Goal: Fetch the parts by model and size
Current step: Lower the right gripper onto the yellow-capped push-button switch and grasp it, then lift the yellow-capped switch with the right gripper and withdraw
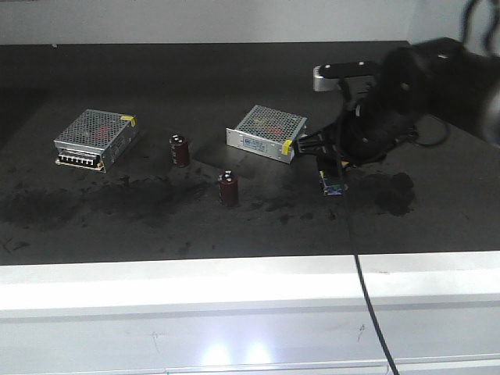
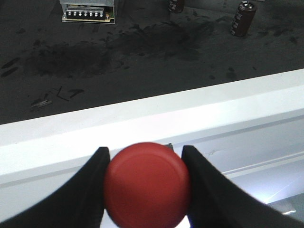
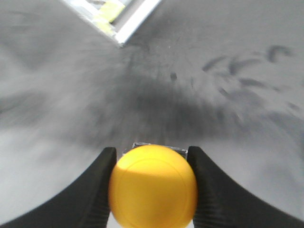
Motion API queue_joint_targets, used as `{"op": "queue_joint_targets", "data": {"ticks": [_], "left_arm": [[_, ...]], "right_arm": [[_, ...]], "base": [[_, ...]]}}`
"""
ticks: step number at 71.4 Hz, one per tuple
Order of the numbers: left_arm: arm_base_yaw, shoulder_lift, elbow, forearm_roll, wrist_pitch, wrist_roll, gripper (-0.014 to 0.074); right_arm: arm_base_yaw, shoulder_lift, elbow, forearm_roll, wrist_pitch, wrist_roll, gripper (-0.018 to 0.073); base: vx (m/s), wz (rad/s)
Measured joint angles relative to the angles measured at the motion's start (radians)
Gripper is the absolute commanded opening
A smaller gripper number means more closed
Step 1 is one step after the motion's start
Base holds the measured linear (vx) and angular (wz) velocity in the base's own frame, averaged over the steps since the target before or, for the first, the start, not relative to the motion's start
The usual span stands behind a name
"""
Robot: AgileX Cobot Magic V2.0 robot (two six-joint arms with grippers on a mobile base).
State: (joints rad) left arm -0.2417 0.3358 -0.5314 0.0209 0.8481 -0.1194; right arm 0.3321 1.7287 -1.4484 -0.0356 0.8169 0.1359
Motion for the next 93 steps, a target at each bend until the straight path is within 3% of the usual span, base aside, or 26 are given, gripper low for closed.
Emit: {"op": "queue_joint_targets", "data": {"ticks": [18,49,69,93], "left_arm": [[0.000,0.000,0.000,0.000,0.000,0.000,-0.0006],[0.000,0.000,0.000,0.000,0.000,0.000,-0.0006],[0.000,0.000,0.000,0.000,0.000,0.000,-0.0006],[0.000,0.000,0.000,0.000,0.000,0.000,-0.0006]], "right_arm": [[0.000,-0.365,0.405,-0.031,-0.261,0.006,-0.0010],[0.000,-1.068,0.826,-0.089,-0.488,0.002,-0.0010],[0.000,-1.391,0.987,-0.089,-0.476,0.002,-0.0010],[0.000,-1.430,1.038,-0.082,-0.352,0.002,-0.0010]], "base": [[0.00,0.00],[0.00,0.00],[0.00,0.00],[0.00,0.00]]}}
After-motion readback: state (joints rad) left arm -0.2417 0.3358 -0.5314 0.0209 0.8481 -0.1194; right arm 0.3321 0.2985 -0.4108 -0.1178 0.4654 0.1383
